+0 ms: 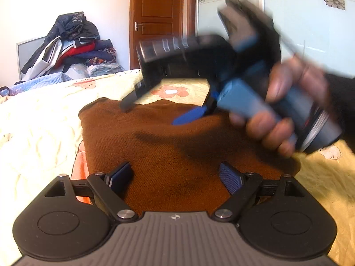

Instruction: Fold small clothes

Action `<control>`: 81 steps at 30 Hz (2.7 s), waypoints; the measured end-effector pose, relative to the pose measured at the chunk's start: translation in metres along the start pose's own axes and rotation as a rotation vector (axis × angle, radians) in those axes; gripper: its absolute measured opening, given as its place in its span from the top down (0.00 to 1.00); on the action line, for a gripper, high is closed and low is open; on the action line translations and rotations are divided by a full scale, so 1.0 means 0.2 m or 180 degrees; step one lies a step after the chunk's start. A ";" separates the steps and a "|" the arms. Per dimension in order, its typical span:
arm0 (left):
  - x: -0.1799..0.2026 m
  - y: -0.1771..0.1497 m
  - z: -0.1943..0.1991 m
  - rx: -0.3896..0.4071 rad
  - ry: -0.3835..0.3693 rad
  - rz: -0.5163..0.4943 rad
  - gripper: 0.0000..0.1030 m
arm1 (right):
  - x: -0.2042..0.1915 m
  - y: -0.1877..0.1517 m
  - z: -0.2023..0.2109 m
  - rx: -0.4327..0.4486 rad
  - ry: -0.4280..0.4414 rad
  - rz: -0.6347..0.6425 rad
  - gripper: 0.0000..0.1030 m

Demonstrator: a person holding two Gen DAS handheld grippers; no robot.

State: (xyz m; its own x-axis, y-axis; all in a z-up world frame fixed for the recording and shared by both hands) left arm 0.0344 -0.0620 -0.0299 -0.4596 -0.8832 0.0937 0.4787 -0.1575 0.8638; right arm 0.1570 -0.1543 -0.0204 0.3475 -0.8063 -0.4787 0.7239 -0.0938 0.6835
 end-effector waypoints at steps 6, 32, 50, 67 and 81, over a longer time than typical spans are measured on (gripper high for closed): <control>0.01 0.00 -0.01 0.0001 0.0031 -0.0034 0.15 | 0.02 0.00 -0.02 0.0160 0.0146 0.0150 0.00; -0.37 -0.12 0.17 -0.0851 -0.0724 0.2417 0.81 | 0.03 -0.55 0.52 -0.0177 0.0150 -0.0315 0.72; -0.01 -0.01 0.18 -0.0203 0.0072 0.0342 0.25 | -0.08 -0.12 0.42 0.0082 -0.0301 0.0331 0.19; 0.08 -0.11 0.12 -0.0072 0.0133 -0.0062 0.20 | -0.19 -0.04 0.24 -0.0105 -0.0379 0.0535 0.03; 0.09 -0.13 0.16 0.0005 0.0085 -0.0006 0.16 | -0.27 0.04 0.02 -0.0400 -0.0554 0.0886 0.03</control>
State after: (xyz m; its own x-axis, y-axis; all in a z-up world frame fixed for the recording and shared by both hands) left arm -0.0099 -0.0599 -0.0353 -0.4403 -0.8944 0.0789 0.4768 -0.1584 0.8646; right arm 0.1414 -0.1132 0.0121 0.4430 -0.8793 -0.1751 0.6872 0.2076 0.6961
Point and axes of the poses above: each gripper's, at about its wrist camera, not at the fingertips, and z roughly against the way its jaws point, x to its right, y to its top, the point moved 7 cm from there along -z, roughly the way its jaws point, and after that the axes turned 6 degrees about z, right-handed, at the moved point
